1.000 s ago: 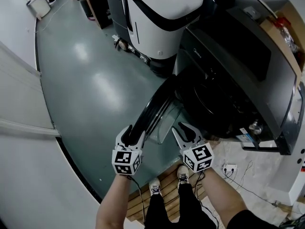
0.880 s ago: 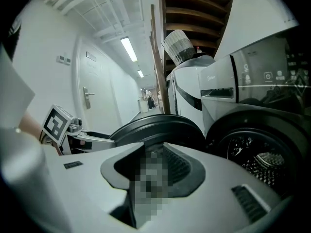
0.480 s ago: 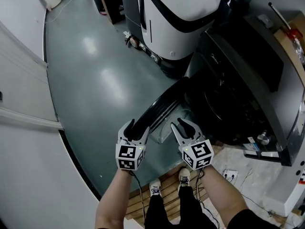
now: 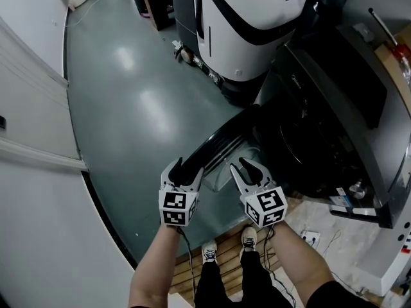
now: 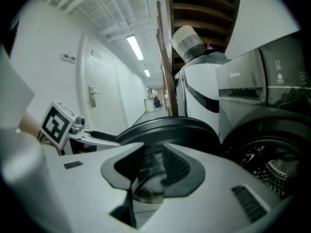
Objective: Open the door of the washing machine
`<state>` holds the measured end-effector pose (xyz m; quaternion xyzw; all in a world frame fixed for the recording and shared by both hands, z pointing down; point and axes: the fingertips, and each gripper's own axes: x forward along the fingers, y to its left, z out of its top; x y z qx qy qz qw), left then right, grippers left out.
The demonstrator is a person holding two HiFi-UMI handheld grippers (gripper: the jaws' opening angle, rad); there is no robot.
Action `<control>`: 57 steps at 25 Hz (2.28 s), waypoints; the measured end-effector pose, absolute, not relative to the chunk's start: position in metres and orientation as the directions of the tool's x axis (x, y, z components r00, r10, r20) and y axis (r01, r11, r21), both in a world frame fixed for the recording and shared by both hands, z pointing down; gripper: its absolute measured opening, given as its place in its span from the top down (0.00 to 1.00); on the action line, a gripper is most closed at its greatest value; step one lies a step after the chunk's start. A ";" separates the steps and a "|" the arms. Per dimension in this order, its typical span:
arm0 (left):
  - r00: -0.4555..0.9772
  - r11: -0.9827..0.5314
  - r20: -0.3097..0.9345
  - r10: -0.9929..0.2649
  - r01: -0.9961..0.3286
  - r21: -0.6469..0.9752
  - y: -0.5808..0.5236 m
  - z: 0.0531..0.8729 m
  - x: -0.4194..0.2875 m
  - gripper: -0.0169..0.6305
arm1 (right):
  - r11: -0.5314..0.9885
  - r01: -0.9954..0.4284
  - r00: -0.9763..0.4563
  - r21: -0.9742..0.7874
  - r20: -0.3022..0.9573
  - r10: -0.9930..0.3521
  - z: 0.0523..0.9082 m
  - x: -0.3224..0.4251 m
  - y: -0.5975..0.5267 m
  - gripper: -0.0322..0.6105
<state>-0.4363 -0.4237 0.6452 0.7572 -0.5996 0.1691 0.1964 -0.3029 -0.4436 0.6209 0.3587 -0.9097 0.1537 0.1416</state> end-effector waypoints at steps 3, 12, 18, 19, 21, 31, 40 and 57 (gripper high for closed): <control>0.212 -0.188 0.483 -0.849 -0.977 0.097 -0.419 0.640 -0.438 0.54 | 0.696 -0.695 -0.704 -0.179 0.368 -0.608 0.619 -0.302 -0.442 0.75; 0.243 -0.207 0.431 -0.869 -0.970 0.128 -0.399 0.598 -0.429 0.58 | 0.686 -0.707 -0.695 -0.171 0.346 -0.630 0.588 -0.294 -0.432 0.77; 0.312 -0.279 0.380 -0.871 -0.950 0.140 -0.377 0.551 -0.402 0.78 | 0.672 -0.725 -0.679 -0.151 0.320 -0.661 0.551 -0.275 -0.409 0.92; 0.325 -0.292 0.375 -0.868 -0.945 0.144 -0.371 0.543 -0.397 0.86 | 0.669 -0.728 -0.677 -0.150 0.315 -0.665 0.544 -0.272 -0.403 0.92; 0.355 -0.320 0.365 -0.861 -0.935 0.155 -0.359 0.528 -0.385 0.92 | 0.662 -0.736 -0.670 -0.145 0.304 -0.678 0.529 -0.263 -0.391 0.92; 0.529 -0.508 0.288 -0.799 -0.848 0.149 -0.299 0.459 -0.301 0.95 | 0.550 -0.831 -0.551 -0.087 0.266 -0.791 0.464 -0.187 -0.322 0.92; 0.707 -0.700 0.253 -0.661 -0.702 0.131 -0.234 0.420 -0.213 0.95 | 0.360 -0.931 -0.364 -0.063 0.250 -0.897 0.420 -0.087 -0.244 0.92; 0.822 -0.807 0.281 -0.496 -0.555 0.200 -0.127 0.408 -0.109 0.95 | 0.262 -0.963 -0.268 -0.059 0.287 -0.920 0.401 0.015 -0.120 0.92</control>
